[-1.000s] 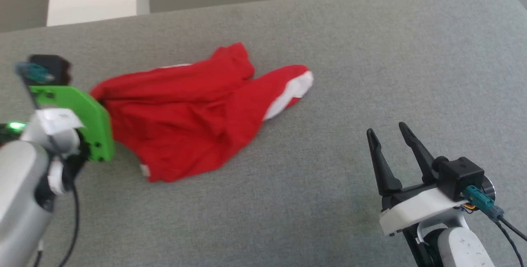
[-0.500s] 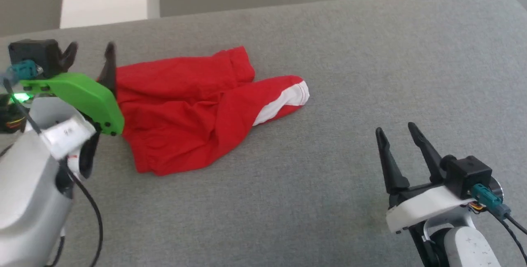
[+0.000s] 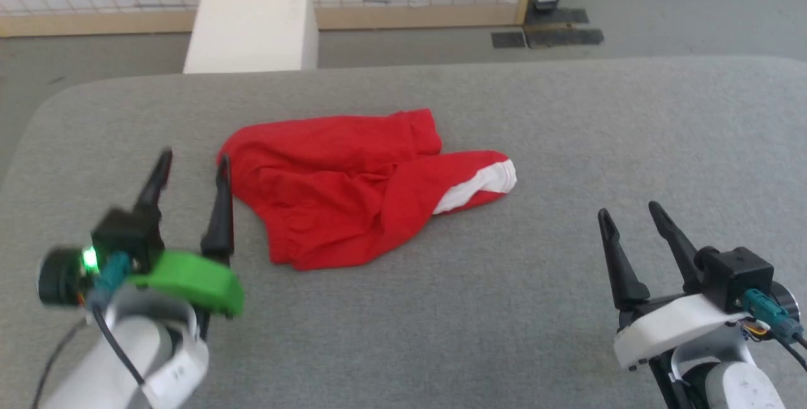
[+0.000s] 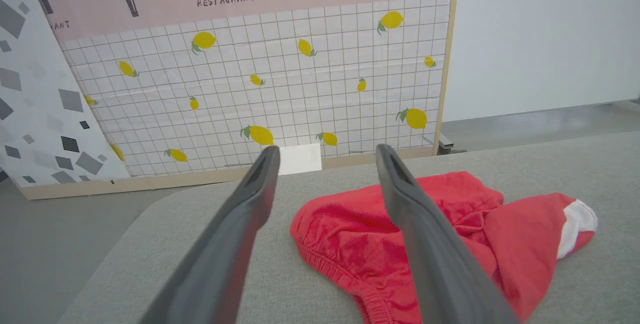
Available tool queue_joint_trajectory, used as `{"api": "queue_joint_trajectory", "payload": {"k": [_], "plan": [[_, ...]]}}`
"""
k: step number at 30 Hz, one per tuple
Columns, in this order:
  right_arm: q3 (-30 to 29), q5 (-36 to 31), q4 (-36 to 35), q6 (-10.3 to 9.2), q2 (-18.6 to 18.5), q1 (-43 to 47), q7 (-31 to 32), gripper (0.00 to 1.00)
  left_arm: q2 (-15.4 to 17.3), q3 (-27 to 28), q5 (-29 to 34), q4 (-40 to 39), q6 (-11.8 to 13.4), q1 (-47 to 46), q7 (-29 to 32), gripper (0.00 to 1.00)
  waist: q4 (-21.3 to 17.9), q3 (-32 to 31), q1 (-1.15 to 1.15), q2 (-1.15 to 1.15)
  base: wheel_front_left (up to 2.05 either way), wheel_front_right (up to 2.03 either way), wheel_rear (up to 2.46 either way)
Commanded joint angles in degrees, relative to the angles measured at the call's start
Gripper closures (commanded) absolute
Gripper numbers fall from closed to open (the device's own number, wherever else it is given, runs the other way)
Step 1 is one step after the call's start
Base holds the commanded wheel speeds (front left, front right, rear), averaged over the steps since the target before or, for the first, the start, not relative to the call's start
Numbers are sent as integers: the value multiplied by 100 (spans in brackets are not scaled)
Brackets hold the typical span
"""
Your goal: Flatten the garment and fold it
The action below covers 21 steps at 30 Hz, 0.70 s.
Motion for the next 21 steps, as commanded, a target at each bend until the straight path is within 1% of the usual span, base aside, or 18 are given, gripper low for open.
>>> {"api": "queue_joint_trajectory", "payload": {"k": [1, 5, 9, 12, 14, 18, 21], "plan": [[-1, 34, -49, -8, -9, 98, 46, 0, -8, -21, 47, -26, 116, 263, -65, 0, 197, -195, 0, 0, 0, 0, 0], [4, 58, -99, -8, -12, 221, 122, 0, 44, -236, 278, -156, 221, 698, -161, 0, 297, -246, 0, 0, 0, 0, 0], [32, 111, -140, -8, -87, 267, 311, 0, 68, -555, 505, -212, 217, 934, -145, 0, 451, -204, 0, 0, 0, 0, 0], [76, 180, -182, -8, -288, 134, 520, 0, -21, -698, 582, -257, 224, 931, -110, 0, 639, -77, 0, 0, 0, 0, 0], [151, 278, -189, -8, -503, -30, 758, 0, -94, -795, 639, -269, 199, 857, -79, 0, 798, 57, 0, 0, 0, 0, 0], [392, 661, -53, -8, -1036, -542, 1697, 0, -279, -928, 718, -252, 144, 644, -59, 0, 1130, 389, 0, 0, 0, 0, 0], [571, 1106, 142, -8, -1446, -1126, 2619, 0, -410, -988, 756, -204, 106, 480, -70, 0, 1382, 666, 0, 0, 0, 0, 0]]}}
